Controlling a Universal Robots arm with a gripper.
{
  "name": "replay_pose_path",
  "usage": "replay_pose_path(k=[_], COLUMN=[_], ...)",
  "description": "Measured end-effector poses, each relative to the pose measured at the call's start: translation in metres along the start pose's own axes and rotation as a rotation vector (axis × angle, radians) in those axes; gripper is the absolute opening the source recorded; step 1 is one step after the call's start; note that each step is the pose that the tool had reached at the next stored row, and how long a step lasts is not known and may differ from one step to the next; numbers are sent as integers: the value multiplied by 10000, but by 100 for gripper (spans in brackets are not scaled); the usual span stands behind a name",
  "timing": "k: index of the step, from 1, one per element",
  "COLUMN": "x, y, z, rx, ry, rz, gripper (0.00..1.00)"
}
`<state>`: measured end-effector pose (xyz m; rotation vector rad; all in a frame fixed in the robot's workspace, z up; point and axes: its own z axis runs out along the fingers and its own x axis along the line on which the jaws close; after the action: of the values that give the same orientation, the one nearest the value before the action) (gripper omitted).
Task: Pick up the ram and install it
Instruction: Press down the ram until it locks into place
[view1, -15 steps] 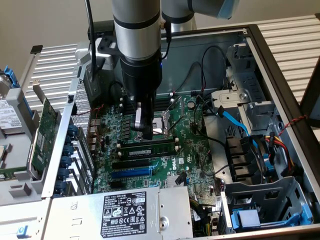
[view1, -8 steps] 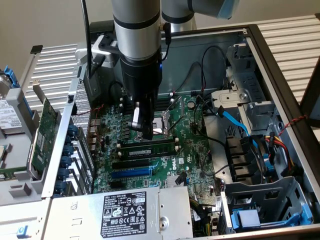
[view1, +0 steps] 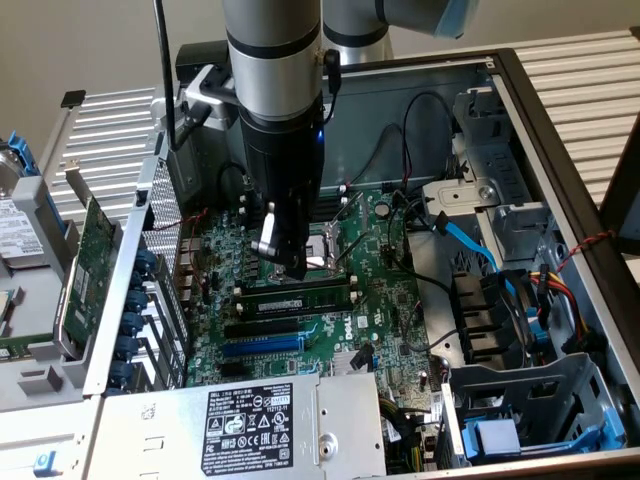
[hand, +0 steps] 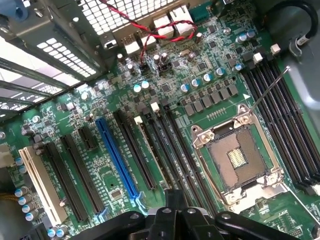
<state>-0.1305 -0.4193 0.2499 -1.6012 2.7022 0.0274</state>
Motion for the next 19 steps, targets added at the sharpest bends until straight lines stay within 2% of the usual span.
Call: replay_pose_path(k=[6, 19], x=[0, 0], y=[1, 1], z=[0, -7], rx=[-9, -30], ry=[30, 26], rz=[611, 2079], gripper=[10, 10])
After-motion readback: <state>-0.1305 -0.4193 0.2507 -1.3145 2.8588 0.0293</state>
